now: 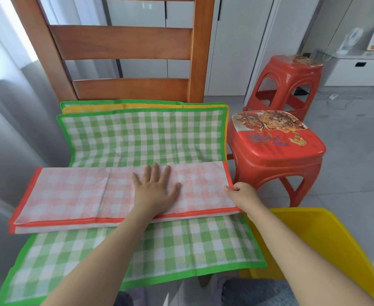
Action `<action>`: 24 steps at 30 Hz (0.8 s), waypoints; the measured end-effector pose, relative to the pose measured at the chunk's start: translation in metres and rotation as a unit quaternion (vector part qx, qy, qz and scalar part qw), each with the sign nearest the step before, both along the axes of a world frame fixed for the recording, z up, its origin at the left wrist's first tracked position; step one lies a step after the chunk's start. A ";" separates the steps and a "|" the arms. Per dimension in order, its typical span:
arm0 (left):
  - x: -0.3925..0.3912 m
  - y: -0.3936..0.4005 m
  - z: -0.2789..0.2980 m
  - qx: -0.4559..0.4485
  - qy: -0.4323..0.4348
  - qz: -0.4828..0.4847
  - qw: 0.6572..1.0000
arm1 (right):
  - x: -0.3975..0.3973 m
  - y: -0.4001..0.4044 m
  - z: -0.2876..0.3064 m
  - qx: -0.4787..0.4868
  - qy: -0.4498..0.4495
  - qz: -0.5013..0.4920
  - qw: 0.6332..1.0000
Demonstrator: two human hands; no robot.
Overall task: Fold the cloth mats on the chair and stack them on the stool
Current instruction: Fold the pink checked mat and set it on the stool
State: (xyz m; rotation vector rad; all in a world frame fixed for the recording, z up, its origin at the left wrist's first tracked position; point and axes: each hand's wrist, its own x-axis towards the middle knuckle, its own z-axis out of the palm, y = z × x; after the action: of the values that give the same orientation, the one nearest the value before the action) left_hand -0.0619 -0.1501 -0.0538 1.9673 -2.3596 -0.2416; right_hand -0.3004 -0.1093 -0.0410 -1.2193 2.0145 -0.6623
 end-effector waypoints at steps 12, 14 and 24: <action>0.005 -0.002 0.012 0.014 0.048 0.017 0.999 | -0.001 -0.003 0.021 -0.094 -0.058 0.018 0.994; 0.008 -0.002 0.020 0.015 0.055 0.030 0.998 | -0.013 -0.004 0.029 -0.112 -0.061 0.020 0.992; 0.005 0.012 0.001 0.016 -0.007 0.017 1.000 | -0.041 -0.004 0.017 -0.086 0.090 0.037 0.991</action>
State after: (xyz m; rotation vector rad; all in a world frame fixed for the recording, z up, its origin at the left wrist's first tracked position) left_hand -0.0570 -0.1382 -0.0527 2.0268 -2.3432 -0.2659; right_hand -0.3414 -0.1133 -0.0241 -1.4965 2.0804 -0.7241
